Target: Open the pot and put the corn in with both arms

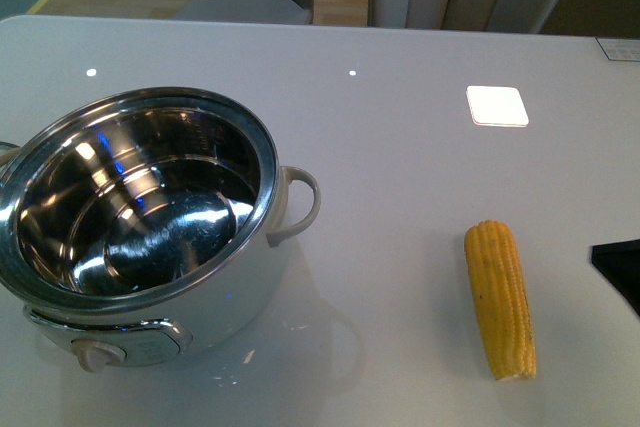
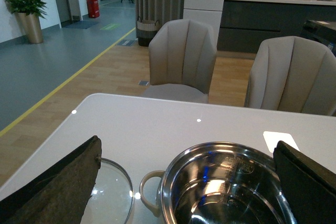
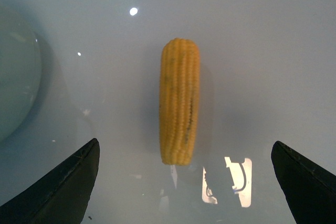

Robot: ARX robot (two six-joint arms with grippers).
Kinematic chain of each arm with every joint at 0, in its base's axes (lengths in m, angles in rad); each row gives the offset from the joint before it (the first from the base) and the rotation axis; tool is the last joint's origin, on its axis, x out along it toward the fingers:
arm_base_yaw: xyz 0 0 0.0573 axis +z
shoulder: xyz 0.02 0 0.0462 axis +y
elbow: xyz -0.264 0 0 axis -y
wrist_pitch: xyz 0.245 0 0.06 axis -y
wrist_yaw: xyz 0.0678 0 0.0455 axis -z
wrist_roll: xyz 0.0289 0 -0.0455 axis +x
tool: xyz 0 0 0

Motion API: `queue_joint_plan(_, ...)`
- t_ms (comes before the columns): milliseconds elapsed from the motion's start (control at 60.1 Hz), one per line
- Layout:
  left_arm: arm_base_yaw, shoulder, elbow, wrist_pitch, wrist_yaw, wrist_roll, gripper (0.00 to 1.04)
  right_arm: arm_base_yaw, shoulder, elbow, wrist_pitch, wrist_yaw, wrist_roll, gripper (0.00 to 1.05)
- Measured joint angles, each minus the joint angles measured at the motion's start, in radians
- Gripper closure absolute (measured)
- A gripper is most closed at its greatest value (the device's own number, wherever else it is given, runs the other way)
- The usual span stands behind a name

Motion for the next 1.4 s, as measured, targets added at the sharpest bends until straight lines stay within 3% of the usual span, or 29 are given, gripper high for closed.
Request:
queue_joint_plan(316,0.0,0.0,0.0,0.0,0.0,0.0,0.07,0.024,0.5,0.132,0.172,0.061,-0.044,0.09)
queue_joint_plan(982,0.0,0.0,0.0,0.0,0.0,0.0,0.07,0.049,0.925,0.367,0.213,0.064,-0.061,0.09)
queue_joint_plan(1399,0.0,0.0,0.0,0.0,0.0,0.0,0.07,0.072,0.9,0.366,0.209,0.045,-0.026,0.7)
